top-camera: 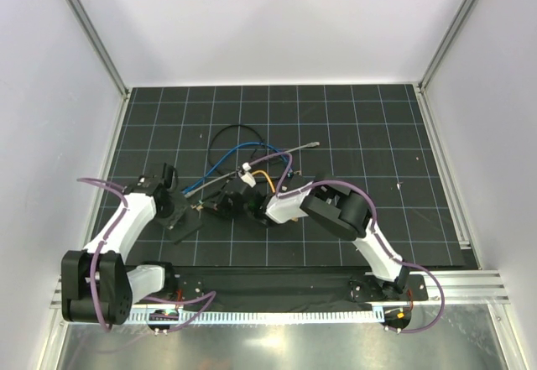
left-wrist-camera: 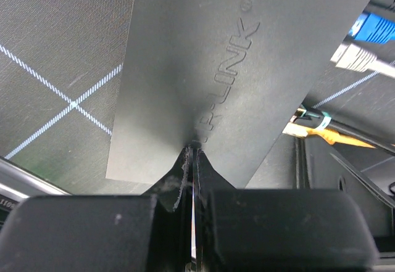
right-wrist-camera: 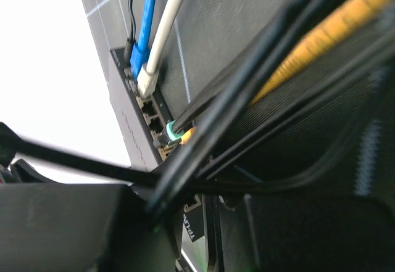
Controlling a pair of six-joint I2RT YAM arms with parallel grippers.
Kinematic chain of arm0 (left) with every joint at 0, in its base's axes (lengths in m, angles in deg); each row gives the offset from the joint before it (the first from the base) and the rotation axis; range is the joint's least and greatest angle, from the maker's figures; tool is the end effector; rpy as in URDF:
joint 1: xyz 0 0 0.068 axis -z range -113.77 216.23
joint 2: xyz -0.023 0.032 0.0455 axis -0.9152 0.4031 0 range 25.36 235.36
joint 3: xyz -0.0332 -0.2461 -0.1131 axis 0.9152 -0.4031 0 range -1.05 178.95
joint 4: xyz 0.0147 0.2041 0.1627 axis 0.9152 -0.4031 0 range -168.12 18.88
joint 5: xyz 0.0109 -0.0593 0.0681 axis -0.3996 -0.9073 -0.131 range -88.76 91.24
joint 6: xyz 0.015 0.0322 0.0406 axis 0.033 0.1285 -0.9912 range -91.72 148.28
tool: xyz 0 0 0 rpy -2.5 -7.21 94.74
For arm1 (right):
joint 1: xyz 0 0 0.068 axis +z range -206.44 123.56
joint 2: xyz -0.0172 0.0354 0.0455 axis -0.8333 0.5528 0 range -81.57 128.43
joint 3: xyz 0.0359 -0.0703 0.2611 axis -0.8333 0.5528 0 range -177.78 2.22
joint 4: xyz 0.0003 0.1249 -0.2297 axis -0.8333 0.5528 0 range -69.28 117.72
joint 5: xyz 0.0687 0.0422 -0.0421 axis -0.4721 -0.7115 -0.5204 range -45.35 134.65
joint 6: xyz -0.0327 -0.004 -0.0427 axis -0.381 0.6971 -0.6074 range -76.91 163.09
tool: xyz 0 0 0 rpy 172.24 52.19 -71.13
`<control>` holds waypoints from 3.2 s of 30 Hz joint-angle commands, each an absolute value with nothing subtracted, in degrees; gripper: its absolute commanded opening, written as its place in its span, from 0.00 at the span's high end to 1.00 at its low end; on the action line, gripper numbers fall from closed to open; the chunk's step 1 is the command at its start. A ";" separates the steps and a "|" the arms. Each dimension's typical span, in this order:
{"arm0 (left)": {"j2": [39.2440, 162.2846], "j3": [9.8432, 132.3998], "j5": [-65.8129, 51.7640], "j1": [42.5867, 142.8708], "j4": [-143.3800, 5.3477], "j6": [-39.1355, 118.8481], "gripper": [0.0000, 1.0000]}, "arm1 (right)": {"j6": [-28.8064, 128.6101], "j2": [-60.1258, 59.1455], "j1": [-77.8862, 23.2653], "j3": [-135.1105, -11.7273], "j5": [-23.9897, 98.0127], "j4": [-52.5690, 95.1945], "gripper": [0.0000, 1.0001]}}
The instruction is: Pull the plug from the switch port
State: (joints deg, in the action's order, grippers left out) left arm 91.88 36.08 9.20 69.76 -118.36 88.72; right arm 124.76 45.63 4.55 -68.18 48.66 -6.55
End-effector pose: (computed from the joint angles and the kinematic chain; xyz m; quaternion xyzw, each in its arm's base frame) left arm 0.1829 -0.0063 0.1814 -0.4793 0.8672 -0.0029 0.1350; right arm 0.2249 0.4004 0.0976 0.1723 0.8463 0.4670 0.1896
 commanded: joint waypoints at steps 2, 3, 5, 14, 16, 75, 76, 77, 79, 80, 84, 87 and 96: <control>94.79 31.21 9.41 68.43 -116.04 89.45 1.00 | 123.42 45.34 2.37 -66.42 54.68 1.73 0.99; 94.88 31.03 9.15 68.34 -115.94 89.54 1.00 | 123.25 45.26 1.75 -66.34 53.89 1.47 0.99; 94.44 31.03 8.27 68.43 -115.77 89.27 1.00 | 122.28 44.56 1.40 -65.55 54.06 1.29 0.99; 87.33 35.34 10.91 68.34 -118.93 84.97 1.00 | 105.43 36.48 0.95 -59.76 42.92 -3.68 0.99; 84.35 35.95 9.24 68.43 -118.84 85.58 1.00 | 102.52 34.19 1.48 -55.19 40.45 -7.31 0.99; 70.45 44.83 -5.80 68.34 -115.59 73.54 0.89 | 100.05 23.88 -66.72 -66.25 8.79 30.64 0.86; 70.19 45.09 -5.53 68.43 -116.03 73.54 0.89 | 99.43 24.33 -66.72 -66.77 9.40 31.17 0.79; 70.10 45.18 -5.53 68.43 -116.12 73.45 0.89 | 98.73 24.77 -66.72 -66.87 10.28 31.70 0.75; 69.83 45.36 -5.44 68.43 -116.29 73.54 0.89 | 97.14 25.39 -66.72 -66.69 10.81 32.23 0.63; 69.92 45.36 -5.53 68.34 -116.38 73.63 0.89 | 96.44 25.48 -66.72 -66.78 11.25 32.67 0.55; 70.27 45.89 -5.97 68.43 -116.47 73.98 0.89 | 91.53 24.95 -66.63 -68.00 15.63 37.92 0.34; 70.27 46.06 -5.80 68.43 -116.56 73.98 0.89 | 90.38 22.24 -65.93 -67.40 18.09 38.91 0.33; 74.66 49.66 -1.40 68.43 -118.49 69.68 0.85 | 83.96 11.25 -52.06 -63.18 16.27 36.37 0.29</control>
